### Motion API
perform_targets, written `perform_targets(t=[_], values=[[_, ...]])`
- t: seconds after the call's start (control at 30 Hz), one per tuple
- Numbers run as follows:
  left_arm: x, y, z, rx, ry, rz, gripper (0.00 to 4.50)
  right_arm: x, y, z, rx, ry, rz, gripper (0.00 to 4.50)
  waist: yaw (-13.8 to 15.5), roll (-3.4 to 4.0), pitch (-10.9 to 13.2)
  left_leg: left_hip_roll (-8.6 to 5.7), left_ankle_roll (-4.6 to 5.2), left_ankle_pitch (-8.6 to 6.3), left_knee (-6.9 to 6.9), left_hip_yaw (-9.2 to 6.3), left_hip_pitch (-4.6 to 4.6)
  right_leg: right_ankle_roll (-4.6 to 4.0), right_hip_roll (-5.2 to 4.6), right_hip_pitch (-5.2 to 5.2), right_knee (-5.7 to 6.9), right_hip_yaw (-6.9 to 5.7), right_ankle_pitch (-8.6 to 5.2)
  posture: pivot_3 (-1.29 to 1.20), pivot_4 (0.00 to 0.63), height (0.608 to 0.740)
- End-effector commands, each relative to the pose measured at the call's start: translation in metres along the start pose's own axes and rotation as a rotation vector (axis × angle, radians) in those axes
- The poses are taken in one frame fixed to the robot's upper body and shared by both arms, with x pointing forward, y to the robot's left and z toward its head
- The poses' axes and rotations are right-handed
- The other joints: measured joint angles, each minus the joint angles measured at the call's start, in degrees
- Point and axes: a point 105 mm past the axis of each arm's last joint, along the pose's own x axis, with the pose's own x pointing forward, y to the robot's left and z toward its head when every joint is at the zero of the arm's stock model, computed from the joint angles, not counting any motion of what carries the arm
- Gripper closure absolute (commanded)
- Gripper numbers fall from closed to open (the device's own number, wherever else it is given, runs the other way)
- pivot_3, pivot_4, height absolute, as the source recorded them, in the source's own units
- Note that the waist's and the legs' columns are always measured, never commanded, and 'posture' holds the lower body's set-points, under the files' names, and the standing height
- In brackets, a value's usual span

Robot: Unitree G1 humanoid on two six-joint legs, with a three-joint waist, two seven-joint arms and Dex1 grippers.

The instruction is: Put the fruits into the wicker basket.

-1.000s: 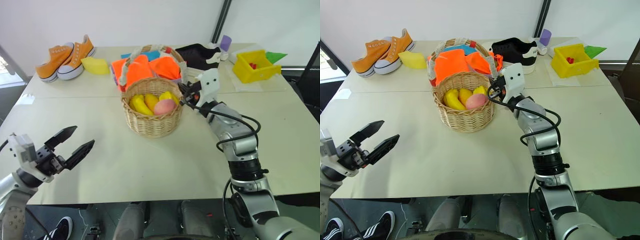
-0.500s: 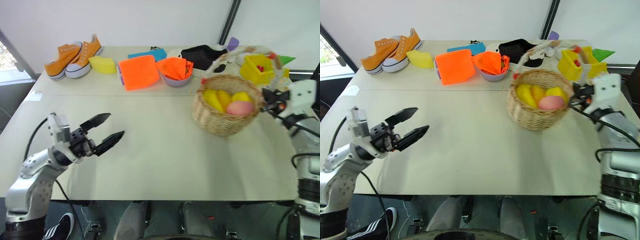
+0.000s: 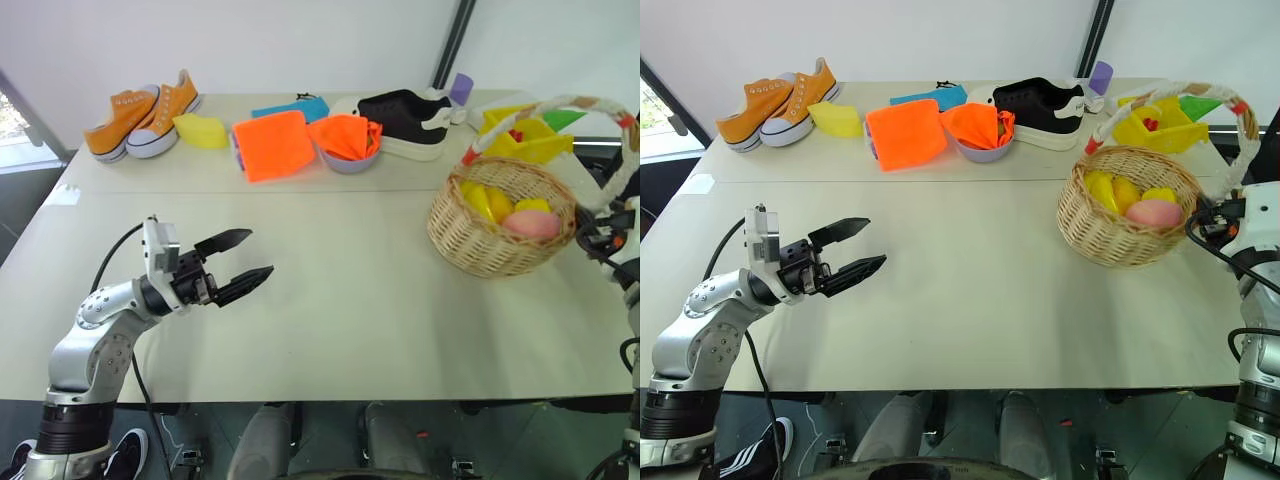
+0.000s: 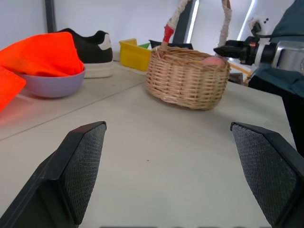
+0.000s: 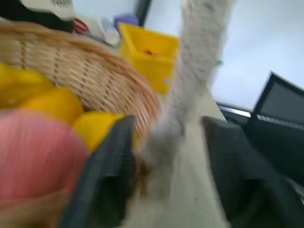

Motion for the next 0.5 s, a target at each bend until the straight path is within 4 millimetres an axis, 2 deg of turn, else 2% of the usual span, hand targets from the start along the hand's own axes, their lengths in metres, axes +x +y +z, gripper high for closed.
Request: perform_targets(t=[0.03,0.1,0.27,0.5], values=[[0.001,-0.001,0.005,0.032,-0.016,-0.019,0.00,-0.007,-0.010,0.015,0.025,-0.073,-0.077,0.17,-0.1,0.00,0.0,0.01,0.00,0.00,0.00,0.00,0.01,0.00,0.01,0.00,0.00,0.00,0.00,0.00,0.150,0.740],[0.001,-0.001,0.004,0.033,-0.017,-0.018,0.00,-0.020,-0.008,0.023,0.039,-0.144,-0.174,0.08,0.0,0.00,0.0,0.01,0.00,0.00,-0.03,-0.01,0.01,0.00,0.01,0.00,0.00,-0.01,0.00,0.00,0.150,0.740],[0.001,0.001,0.000,0.034,-0.016,-0.015,0.00,-0.057,0.022,0.031,0.117,-0.264,-0.242,0.08,0.2,0.07,0.0,0.02,-0.01,0.00,-0.08,-0.02,-0.01,0.02,0.01,-0.10,0.03,0.02,-0.01,0.00,0.150,0.740],[-0.005,0.003,0.000,0.041,-0.018,0.010,0.00,-0.088,0.083,0.036,0.200,-0.317,-0.100,0.08,0.0,0.11,0.0,0.03,-0.04,-0.02,-0.11,-0.02,0.02,0.00,0.02,-0.12,0.06,0.04,-0.01,0.00,0.150,0.740]])
